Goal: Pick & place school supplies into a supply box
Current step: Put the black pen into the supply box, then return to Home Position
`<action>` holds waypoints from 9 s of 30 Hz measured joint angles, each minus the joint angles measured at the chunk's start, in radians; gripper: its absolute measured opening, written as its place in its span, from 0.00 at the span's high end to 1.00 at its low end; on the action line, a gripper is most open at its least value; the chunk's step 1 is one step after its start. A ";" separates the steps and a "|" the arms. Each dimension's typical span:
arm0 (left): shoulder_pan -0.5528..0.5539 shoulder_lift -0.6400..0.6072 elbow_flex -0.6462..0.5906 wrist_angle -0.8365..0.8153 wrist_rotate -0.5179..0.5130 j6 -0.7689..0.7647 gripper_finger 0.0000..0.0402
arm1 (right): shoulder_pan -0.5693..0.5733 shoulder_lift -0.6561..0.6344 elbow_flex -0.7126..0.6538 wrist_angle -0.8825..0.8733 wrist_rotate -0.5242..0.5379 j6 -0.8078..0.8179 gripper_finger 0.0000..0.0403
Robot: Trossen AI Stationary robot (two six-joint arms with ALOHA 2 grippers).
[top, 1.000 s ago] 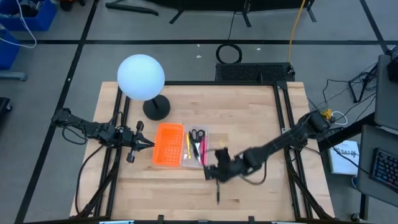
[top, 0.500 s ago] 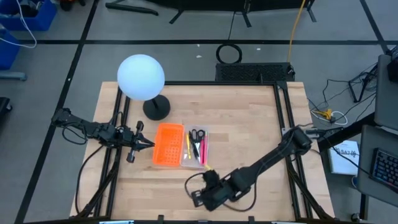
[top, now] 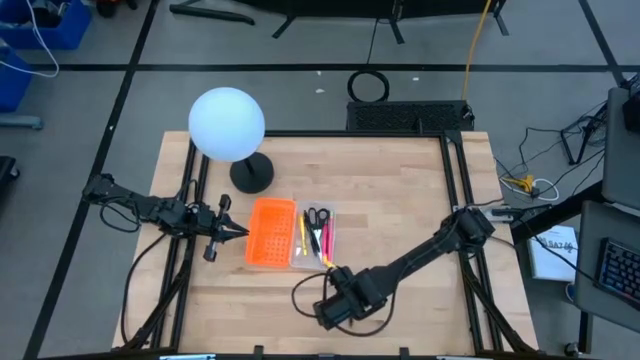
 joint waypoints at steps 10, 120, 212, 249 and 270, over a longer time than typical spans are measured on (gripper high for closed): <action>0.000 0.000 0.000 -0.001 0.000 -0.001 0.91 | -0.036 0.001 -0.165 0.199 -0.152 0.029 0.72; 0.000 0.000 -0.003 0.018 -0.001 0.067 0.91 | -0.522 -0.317 -0.642 0.793 -0.036 -0.744 0.73; 0.012 -0.040 -0.011 0.062 -0.098 0.236 0.96 | -0.433 -1.655 -1.950 1.728 0.027 -1.736 1.00; 0.011 -0.040 -0.011 0.055 -0.097 0.231 0.90 | -0.434 -1.654 -1.950 1.720 0.030 -1.616 1.00; 0.012 -0.040 -0.011 0.055 -0.097 0.231 0.90 | -0.434 -1.654 -1.951 1.720 0.030 -1.616 1.00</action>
